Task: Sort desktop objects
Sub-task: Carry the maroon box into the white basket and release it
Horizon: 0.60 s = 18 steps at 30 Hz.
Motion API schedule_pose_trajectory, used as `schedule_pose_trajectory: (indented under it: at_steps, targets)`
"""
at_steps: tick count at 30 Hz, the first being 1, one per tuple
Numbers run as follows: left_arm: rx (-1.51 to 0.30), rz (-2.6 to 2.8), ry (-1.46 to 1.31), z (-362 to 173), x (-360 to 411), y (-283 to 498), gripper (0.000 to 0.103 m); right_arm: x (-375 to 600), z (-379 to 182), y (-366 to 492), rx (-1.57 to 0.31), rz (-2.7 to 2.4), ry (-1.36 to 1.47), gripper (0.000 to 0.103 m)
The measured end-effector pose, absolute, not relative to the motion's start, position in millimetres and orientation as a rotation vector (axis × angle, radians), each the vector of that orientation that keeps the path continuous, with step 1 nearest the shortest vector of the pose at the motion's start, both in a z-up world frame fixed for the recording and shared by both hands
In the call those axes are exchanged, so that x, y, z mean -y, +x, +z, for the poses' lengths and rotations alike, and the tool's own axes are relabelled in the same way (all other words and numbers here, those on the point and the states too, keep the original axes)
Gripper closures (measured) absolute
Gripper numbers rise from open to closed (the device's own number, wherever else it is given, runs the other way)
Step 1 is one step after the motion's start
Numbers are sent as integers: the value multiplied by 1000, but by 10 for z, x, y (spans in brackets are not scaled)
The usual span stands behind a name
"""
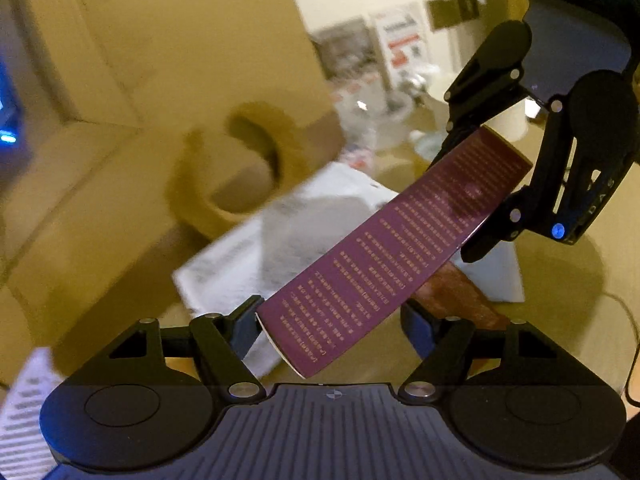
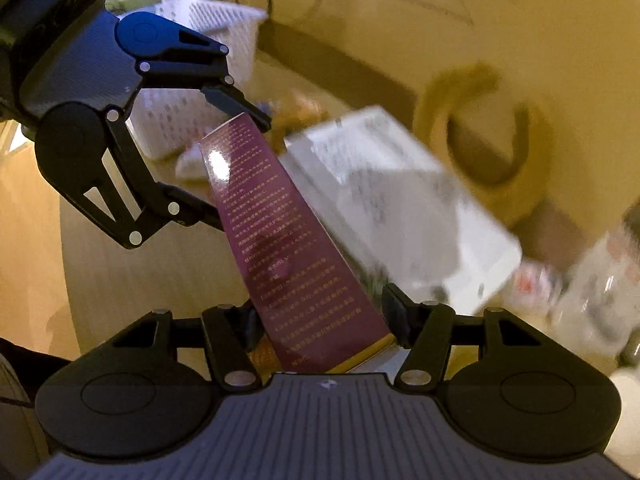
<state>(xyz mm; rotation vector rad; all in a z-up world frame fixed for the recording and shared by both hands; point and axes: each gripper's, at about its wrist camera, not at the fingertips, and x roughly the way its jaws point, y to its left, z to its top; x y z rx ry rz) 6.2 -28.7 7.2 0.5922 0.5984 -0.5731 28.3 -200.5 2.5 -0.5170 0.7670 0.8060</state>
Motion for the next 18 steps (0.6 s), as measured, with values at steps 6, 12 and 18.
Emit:
schedule_pose_trajectory:
  at_steps: [6, 12, 18]
  targets:
    - [-533, -425, 593, 593, -206, -86, 28, 1513, 522, 312, -622, 883, -593, 38]
    - [-512, -238, 577, 987, -991, -276, 27, 687, 928, 324, -484, 988, -667, 38]
    - [-560, -90, 559, 1072, -1839, -318, 27, -299, 1034, 405, -416, 1097, -712, 38]
